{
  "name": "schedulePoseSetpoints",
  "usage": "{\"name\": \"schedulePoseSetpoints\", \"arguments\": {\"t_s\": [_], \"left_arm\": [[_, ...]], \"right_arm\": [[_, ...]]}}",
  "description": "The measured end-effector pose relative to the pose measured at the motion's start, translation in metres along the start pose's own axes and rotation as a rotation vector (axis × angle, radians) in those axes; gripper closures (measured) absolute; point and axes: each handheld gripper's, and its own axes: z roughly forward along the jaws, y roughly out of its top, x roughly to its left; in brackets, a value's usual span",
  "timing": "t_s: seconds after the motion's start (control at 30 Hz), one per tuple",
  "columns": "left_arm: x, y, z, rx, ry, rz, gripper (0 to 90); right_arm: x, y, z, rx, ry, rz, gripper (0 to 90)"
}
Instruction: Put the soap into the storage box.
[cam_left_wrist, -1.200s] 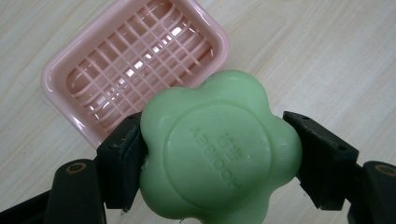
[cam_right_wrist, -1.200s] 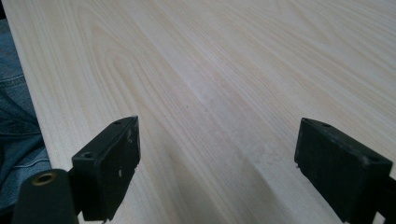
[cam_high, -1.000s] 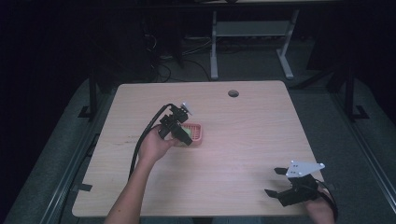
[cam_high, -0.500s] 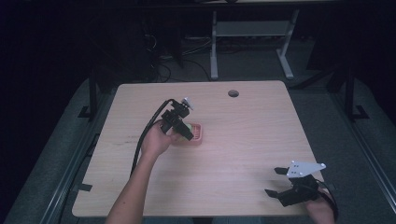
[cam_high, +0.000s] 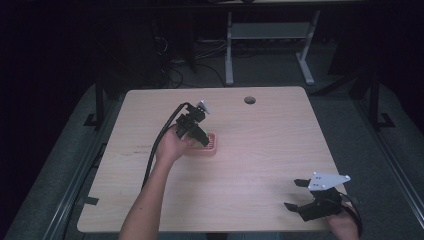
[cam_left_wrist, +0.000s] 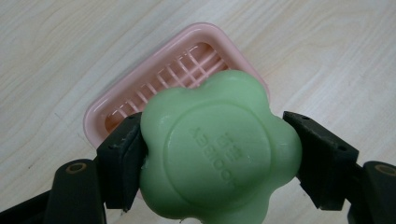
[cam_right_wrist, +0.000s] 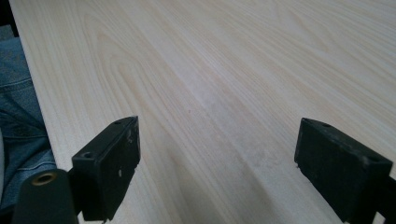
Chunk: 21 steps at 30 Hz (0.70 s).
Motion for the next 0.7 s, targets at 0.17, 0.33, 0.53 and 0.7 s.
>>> {"name": "schedulePoseSetpoints", "arguments": {"t_s": [0.17, 0.33, 0.53, 0.7], "left_arm": [[0.006, 0.002, 0.005, 0.010, -0.007, -0.014, 26.3], [0.009, 0.005, 0.010, 0.019, -0.007, -0.025, 26.3], [0.010, 0.006, 0.018, 0.032, 0.010, -0.022, 26.3], [0.010, 0.008, 0.022, 0.035, 0.011, -0.020, 26.3]], "right_arm": [[-0.001, 0.000, 0.000, -0.004, 0.001, -0.003, 13.8], [0.000, 0.000, 0.000, -0.004, 0.001, -0.005, 13.8], [-0.001, -0.001, -0.001, -0.006, 0.000, 0.001, 13.8], [-0.001, -0.001, -0.001, -0.009, 0.001, 0.002, 13.8]]}}
